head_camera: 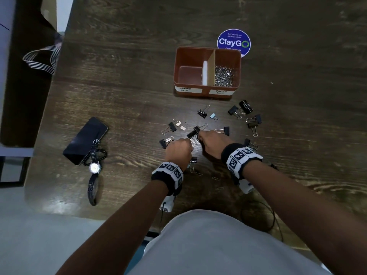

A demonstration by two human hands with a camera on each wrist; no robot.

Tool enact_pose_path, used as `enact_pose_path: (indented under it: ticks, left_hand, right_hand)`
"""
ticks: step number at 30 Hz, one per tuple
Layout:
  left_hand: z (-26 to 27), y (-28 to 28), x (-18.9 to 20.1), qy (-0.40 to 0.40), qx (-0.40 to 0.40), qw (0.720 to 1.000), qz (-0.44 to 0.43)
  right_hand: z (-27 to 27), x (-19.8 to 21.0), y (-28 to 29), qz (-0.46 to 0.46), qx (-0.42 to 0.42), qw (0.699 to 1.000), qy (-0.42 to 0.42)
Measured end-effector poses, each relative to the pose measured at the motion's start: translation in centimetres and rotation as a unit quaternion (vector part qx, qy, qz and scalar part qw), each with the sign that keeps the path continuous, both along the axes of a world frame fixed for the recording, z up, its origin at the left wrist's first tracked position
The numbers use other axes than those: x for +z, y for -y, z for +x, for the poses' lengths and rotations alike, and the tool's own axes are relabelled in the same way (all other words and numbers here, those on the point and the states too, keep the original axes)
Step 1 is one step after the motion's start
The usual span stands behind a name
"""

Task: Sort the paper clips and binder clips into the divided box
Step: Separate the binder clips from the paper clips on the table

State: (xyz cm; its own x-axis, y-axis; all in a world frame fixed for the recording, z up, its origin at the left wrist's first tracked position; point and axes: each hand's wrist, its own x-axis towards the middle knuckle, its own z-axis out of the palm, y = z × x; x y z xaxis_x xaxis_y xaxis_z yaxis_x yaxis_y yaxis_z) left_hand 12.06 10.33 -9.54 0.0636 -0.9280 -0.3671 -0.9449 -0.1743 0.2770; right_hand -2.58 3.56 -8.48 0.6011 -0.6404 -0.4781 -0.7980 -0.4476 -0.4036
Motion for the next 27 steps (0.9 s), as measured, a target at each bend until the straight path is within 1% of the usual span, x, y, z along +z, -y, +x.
enact_pose_path:
  ticks: [3, 5, 7, 11, 15, 16, 17, 19, 20, 22, 24, 25, 27]
  left_hand:
    - [-0.4, -0.1, 0.2, -0.008, 0.023, 1.000, 0.019]
    - [-0.4, 0.0, 0.3, -0.007, 0.014, 0.999, 0.039]
    - [0.1, 0.4, 0.3, -0.023, -0.003, 0.998, 0.054]
    - [1.7, 1.6, 1.3, -0.111, -0.012, 0.992, 0.057]
    - [2.6, 5.0, 4.1, -0.219, 0.006, 0.975, 0.043]
    - [2.7, 6.4, 4.9, -0.227, 0.000, 0.973, 0.033]
    - [2.6, 7.9, 5.8, -0.230, -0.010, 0.973, 0.024]
    - [2.1, 11.0, 7.5, -0.236, -0.025, 0.971, 0.011]
    - [1.8, 12.6, 8.1, -0.235, -0.034, 0.971, -0.006]
    - [0.8, 15.6, 9.4, -0.234, -0.047, 0.970, -0.055]
    - [-0.5, 18.0, 10.6, -0.244, -0.051, 0.965, -0.083]
    - [-1.2, 19.1, 11.1, -0.244, -0.055, 0.964, -0.087]
    - [-2.3, 21.0, 11.8, -0.228, -0.048, 0.970, -0.073]
  right_hand:
    - [0.2, -0.4, -0.3, -0.073, 0.056, 0.995, -0.042]
    - [0.0, -0.8, -0.6, -0.112, 0.096, 0.986, -0.076]
    - [-0.2, -1.0, -0.7, -0.138, 0.119, 0.978, -0.098]
    - [-0.5, -1.2, -0.8, -0.147, 0.106, 0.979, -0.096]
    - [-0.8, -1.0, -0.7, -0.129, 0.088, 0.985, -0.077]
    - [-0.9, -0.8, -0.5, -0.120, 0.070, 0.988, -0.072]
    - [-0.9, -0.5, -0.2, -0.097, 0.034, 0.993, -0.063]
    - [-1.0, 0.4, 0.8, -0.033, -0.076, 0.996, -0.014]
    - [-1.1, 1.0, 1.5, -0.006, -0.135, 0.991, 0.022]
    - [-1.5, 2.8, 3.8, 0.011, -0.235, 0.967, 0.100]
    - [-1.9, 4.9, 6.6, -0.016, -0.322, 0.933, 0.158]
    - [-2.2, 5.8, 8.3, -0.039, -0.352, 0.919, 0.170]
    - [-2.6, 6.9, 11.9, -0.050, -0.391, 0.906, 0.155]
